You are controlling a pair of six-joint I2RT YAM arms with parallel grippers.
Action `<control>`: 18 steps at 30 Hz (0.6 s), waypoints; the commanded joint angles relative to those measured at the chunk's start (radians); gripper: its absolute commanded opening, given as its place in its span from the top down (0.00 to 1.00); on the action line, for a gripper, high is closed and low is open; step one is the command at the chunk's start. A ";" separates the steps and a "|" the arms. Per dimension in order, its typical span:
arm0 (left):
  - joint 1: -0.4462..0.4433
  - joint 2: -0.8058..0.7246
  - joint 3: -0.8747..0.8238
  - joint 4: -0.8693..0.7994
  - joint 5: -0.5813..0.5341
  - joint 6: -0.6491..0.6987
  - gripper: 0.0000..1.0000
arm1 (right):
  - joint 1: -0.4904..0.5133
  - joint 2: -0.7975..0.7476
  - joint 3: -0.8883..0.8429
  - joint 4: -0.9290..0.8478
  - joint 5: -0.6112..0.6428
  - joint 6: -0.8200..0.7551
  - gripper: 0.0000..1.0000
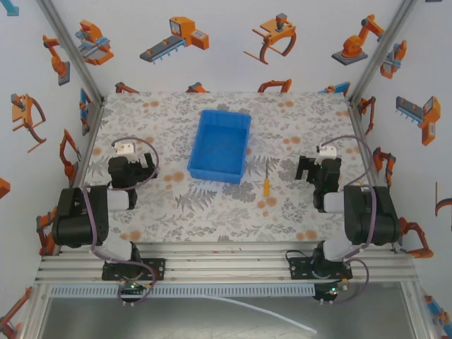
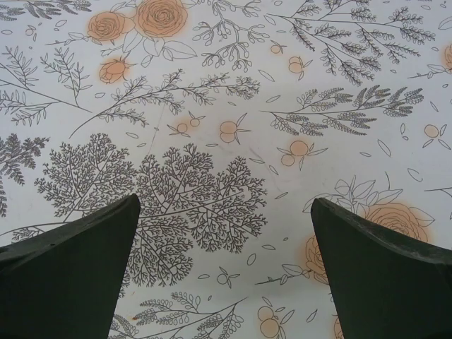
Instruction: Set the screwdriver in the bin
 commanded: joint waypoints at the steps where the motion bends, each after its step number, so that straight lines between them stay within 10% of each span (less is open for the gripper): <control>1: -0.004 -0.005 0.018 -0.007 -0.007 0.017 0.03 | -0.006 -0.003 0.019 0.027 -0.005 -0.010 0.01; 18: -0.004 -0.005 0.018 -0.005 -0.007 0.018 0.03 | -0.006 -0.003 0.019 0.027 -0.006 -0.010 0.01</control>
